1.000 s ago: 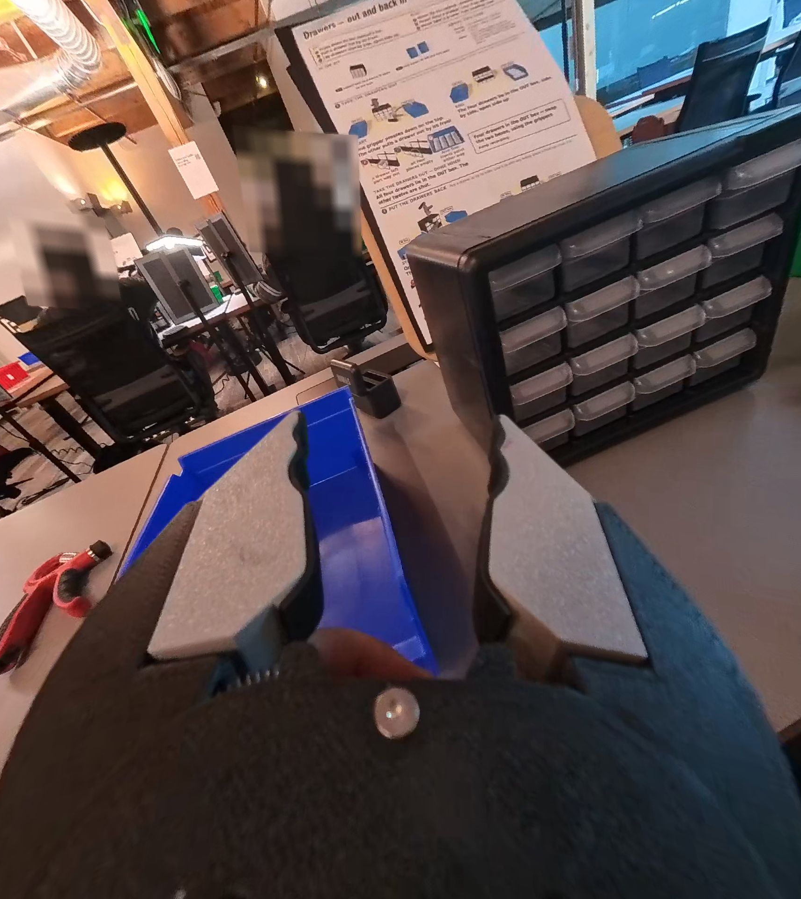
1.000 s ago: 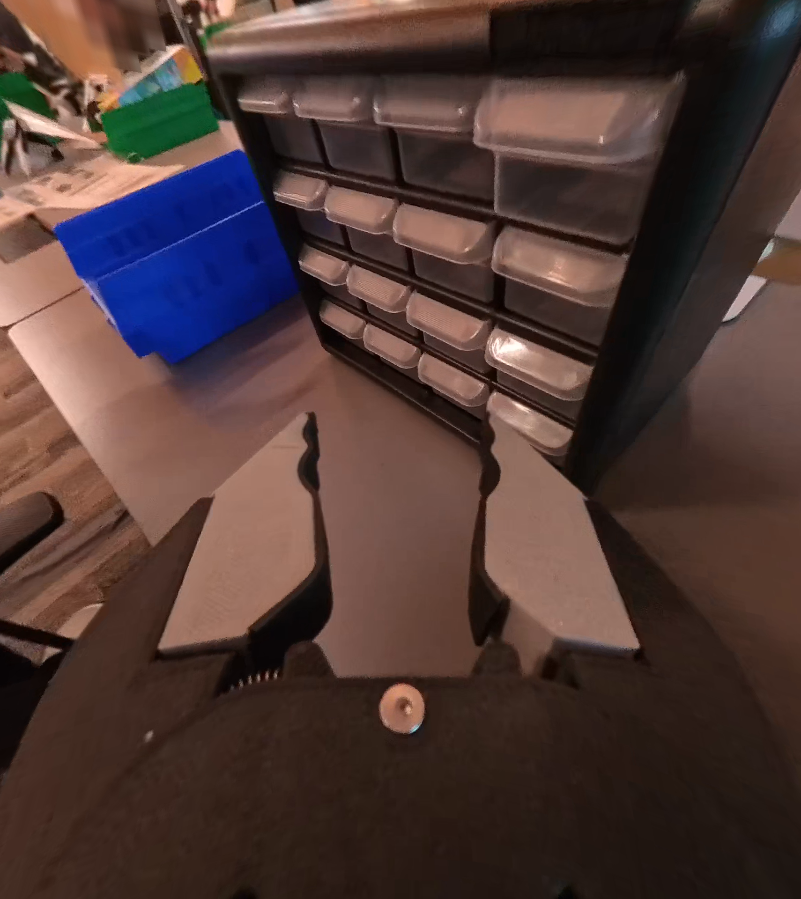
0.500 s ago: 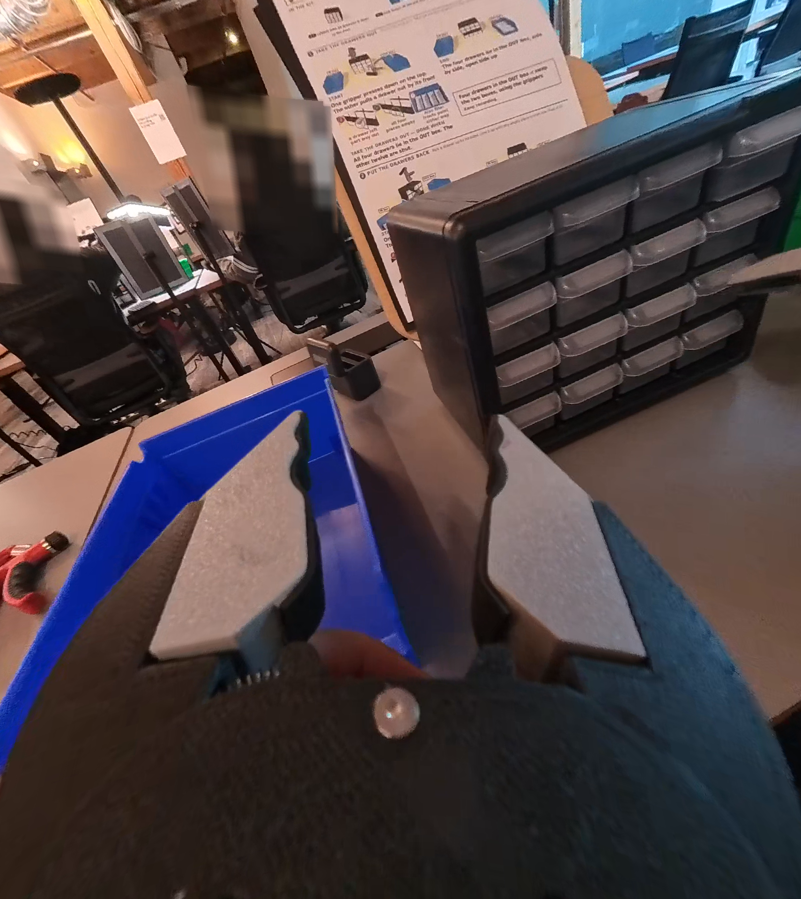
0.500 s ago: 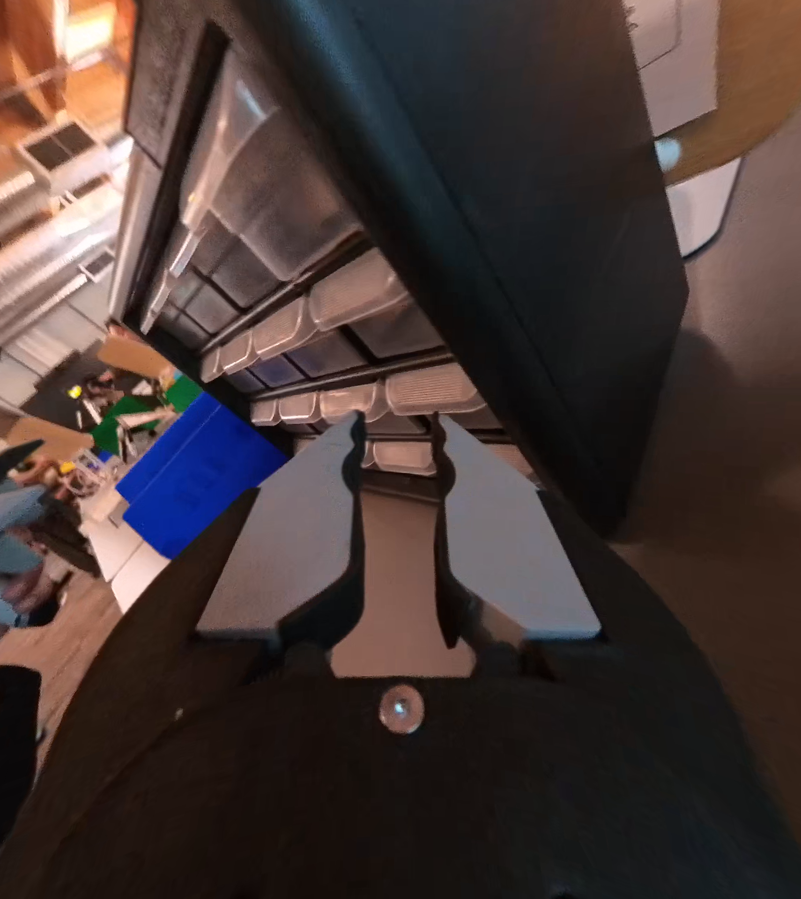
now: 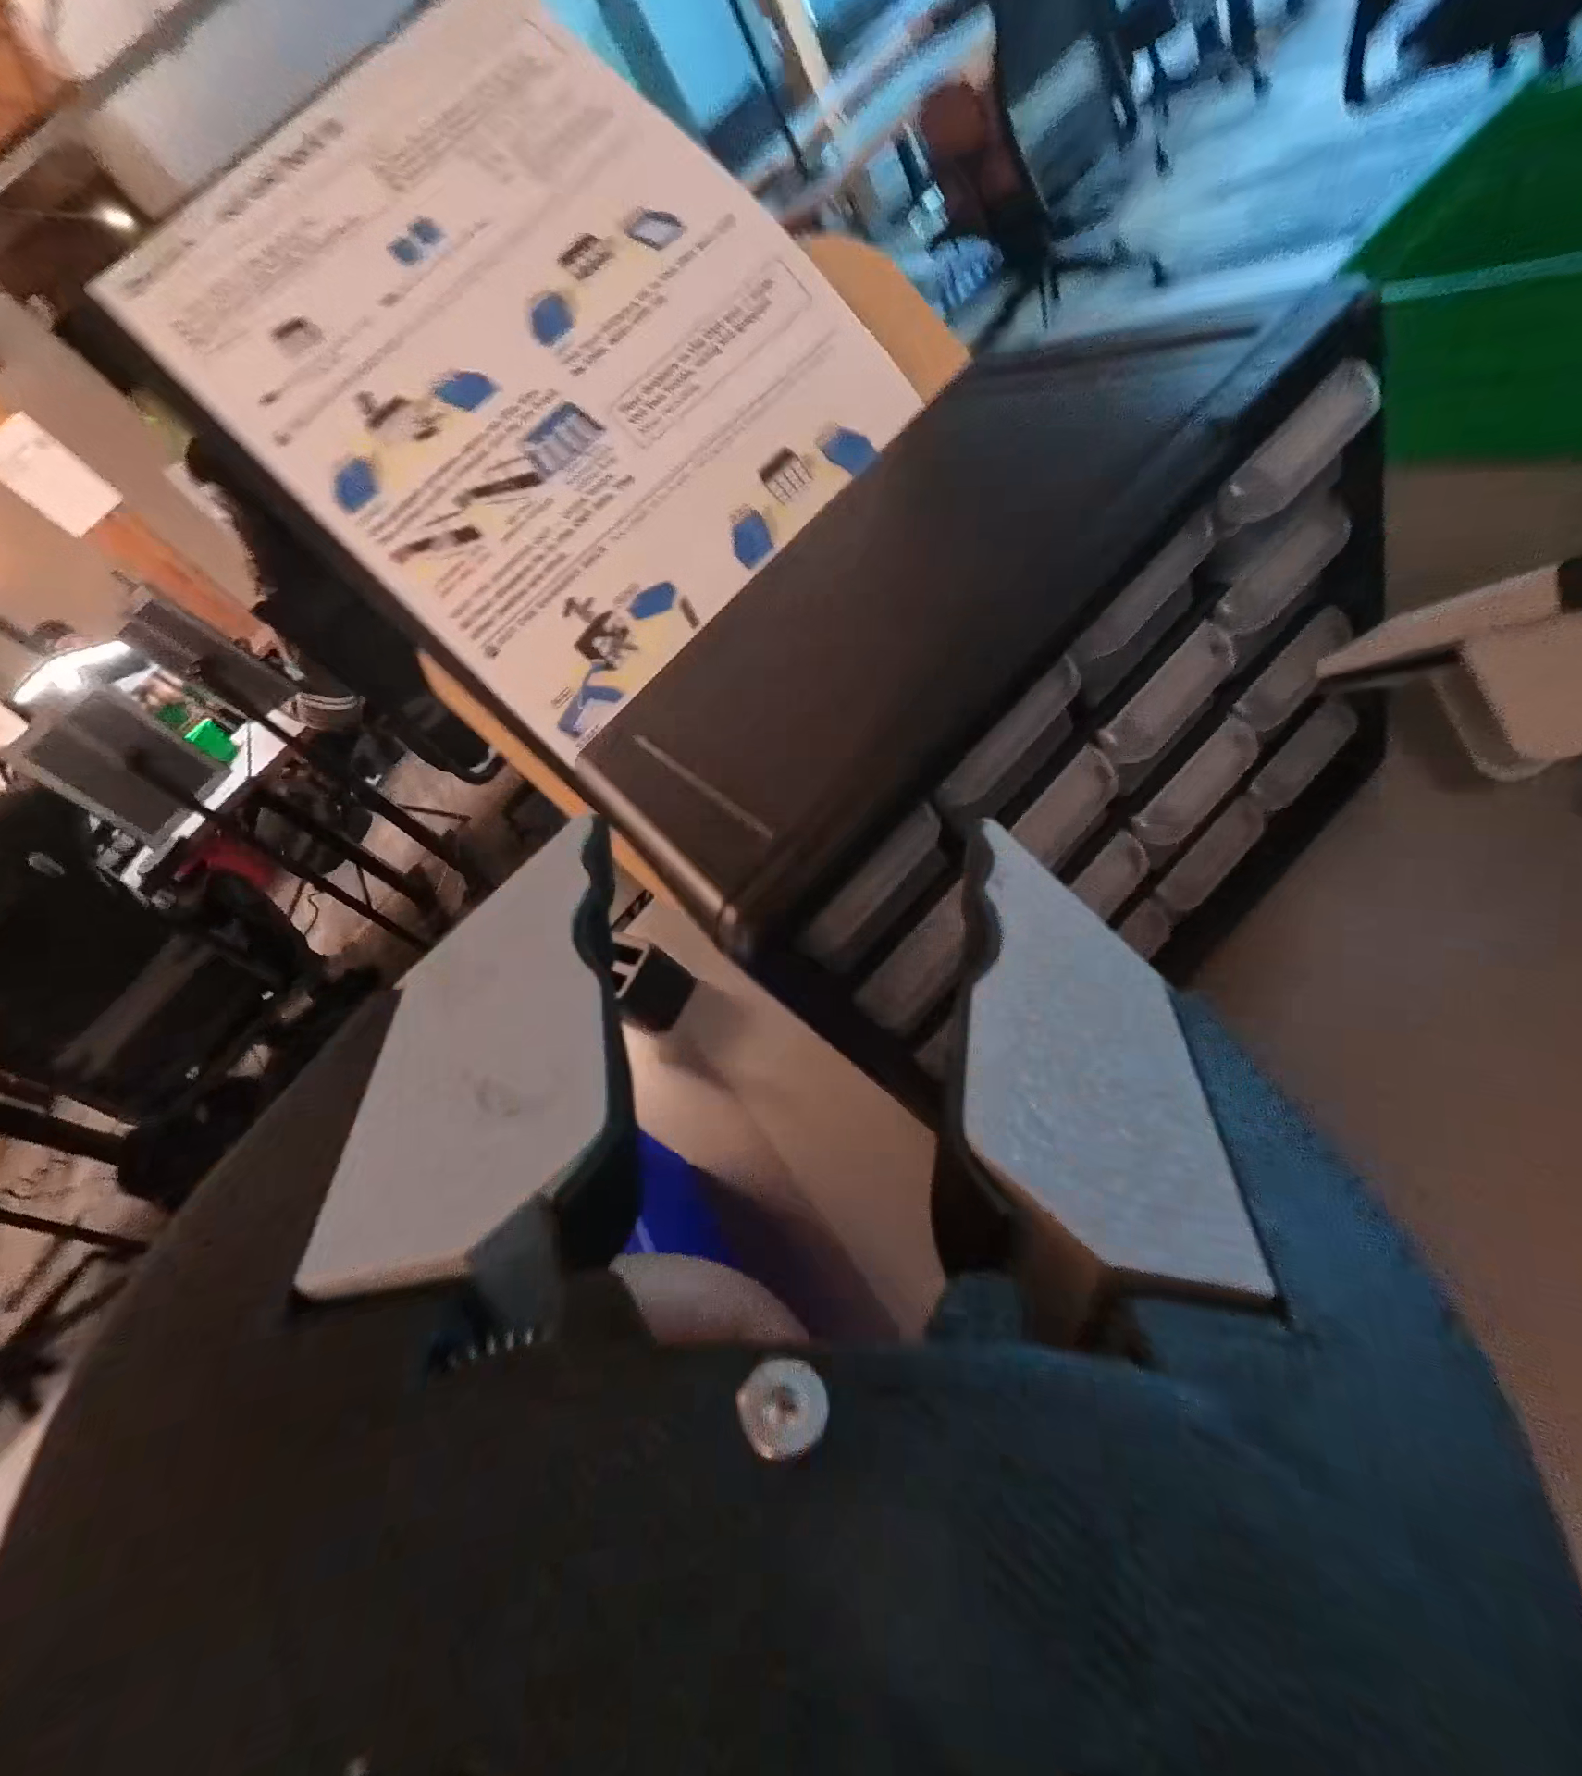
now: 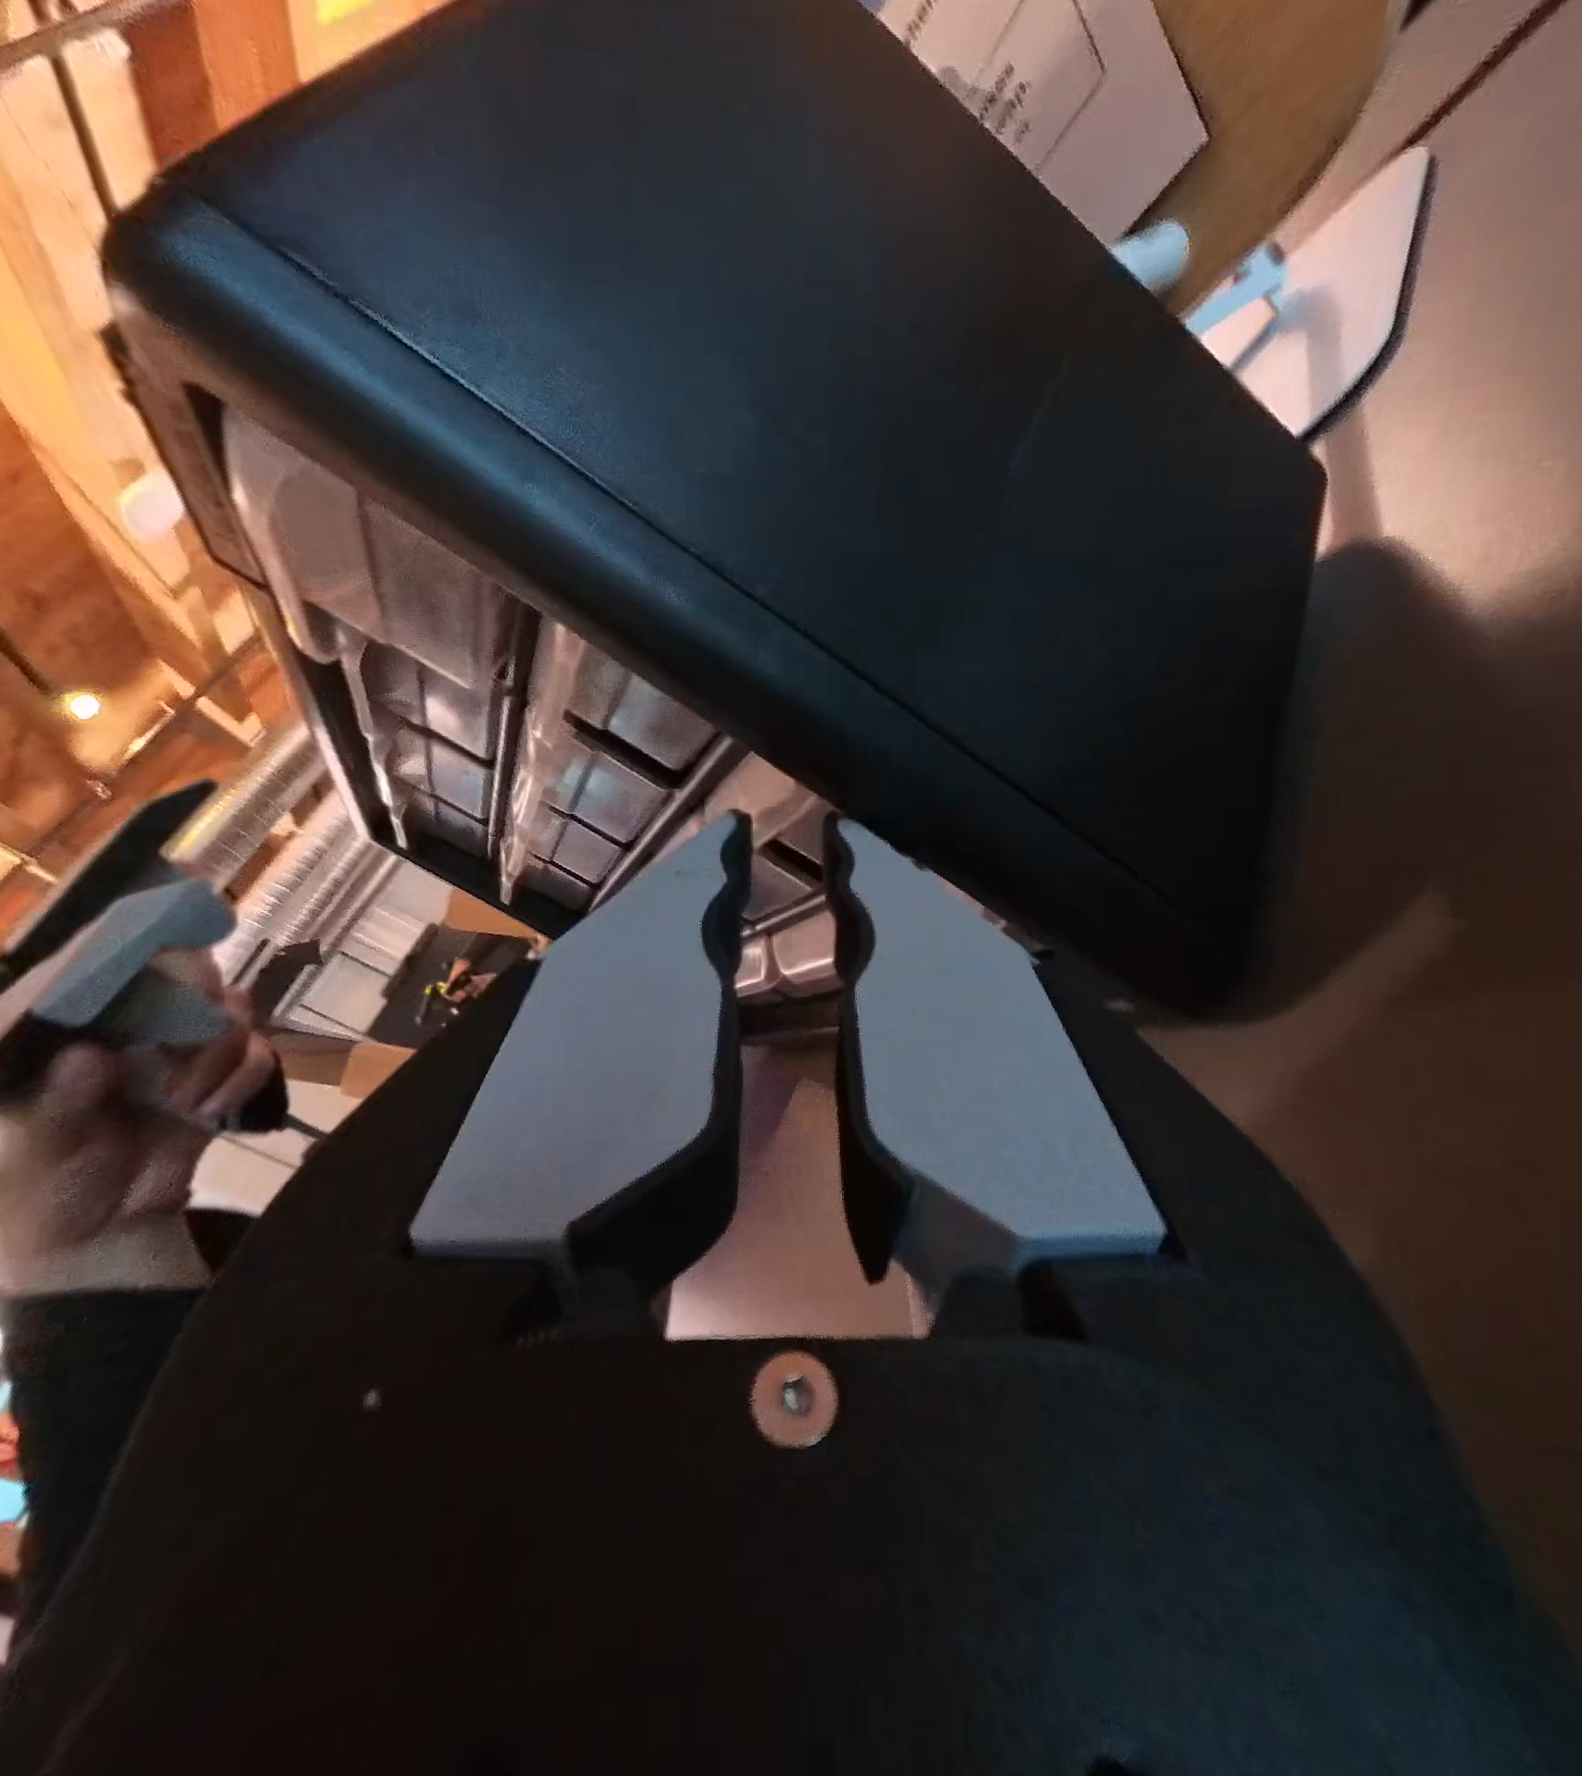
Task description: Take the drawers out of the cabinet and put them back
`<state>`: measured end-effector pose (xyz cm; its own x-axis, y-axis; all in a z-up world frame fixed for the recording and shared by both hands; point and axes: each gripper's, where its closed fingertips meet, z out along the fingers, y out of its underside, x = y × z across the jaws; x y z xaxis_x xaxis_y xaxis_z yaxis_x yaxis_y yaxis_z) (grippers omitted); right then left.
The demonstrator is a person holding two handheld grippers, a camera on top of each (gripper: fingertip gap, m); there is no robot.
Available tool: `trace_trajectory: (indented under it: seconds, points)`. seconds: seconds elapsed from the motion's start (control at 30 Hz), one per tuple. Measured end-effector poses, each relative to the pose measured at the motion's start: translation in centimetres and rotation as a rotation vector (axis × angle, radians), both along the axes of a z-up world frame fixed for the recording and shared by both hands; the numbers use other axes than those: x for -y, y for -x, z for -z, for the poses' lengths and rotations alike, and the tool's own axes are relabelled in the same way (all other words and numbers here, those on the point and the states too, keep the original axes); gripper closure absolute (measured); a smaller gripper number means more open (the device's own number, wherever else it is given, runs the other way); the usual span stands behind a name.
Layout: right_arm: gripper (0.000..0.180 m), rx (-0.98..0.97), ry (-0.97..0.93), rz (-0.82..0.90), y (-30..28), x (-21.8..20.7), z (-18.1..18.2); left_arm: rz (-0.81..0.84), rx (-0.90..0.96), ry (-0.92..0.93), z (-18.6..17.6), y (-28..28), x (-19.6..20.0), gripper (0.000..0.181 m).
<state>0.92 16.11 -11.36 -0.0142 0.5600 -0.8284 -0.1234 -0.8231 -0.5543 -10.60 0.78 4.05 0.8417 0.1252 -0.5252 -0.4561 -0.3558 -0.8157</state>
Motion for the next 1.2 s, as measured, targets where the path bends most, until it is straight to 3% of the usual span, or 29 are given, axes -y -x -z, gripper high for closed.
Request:
trace_trajectory:
  seconds: [0.13,0.27,0.5,0.9,1.0,1.13,1.2]
  points:
    - [0.161,-0.068,0.037,-0.003,0.0,0.1,-0.5,0.03,-0.063,0.219,1.6,1.5,-3.9,0.112]
    - [0.168,-0.051,-0.001,0.016,0.1,-0.2,-0.7,0.06,0.008,0.45,5.5,2.5,-4.9,0.109]
    - [0.176,-0.115,0.055,-0.052,0.1,-0.3,-0.7,-0.049,-0.301,0.62,6.4,3.9,-4.7,0.11]
    - [0.177,-0.019,-0.063,-0.157,-4.5,5.3,-0.6,-0.122,-0.334,0.731,6.4,4.1,-4.5,0.111]
    - [0.18,0.023,-0.154,-0.199,-4.6,6.5,-0.4,-0.131,-0.334,0.737,6.5,4.1,-4.5,0.111]
    - [0.16,0.107,-0.304,-0.217,-5.2,6.2,0.1,-0.136,-0.336,0.743,6.5,4.1,-4.5,0.111]
    - [0.158,0.191,-0.474,-0.278,-5.9,6.7,0.6,-0.136,-0.338,0.745,6.5,4.1,-4.5,0.111]
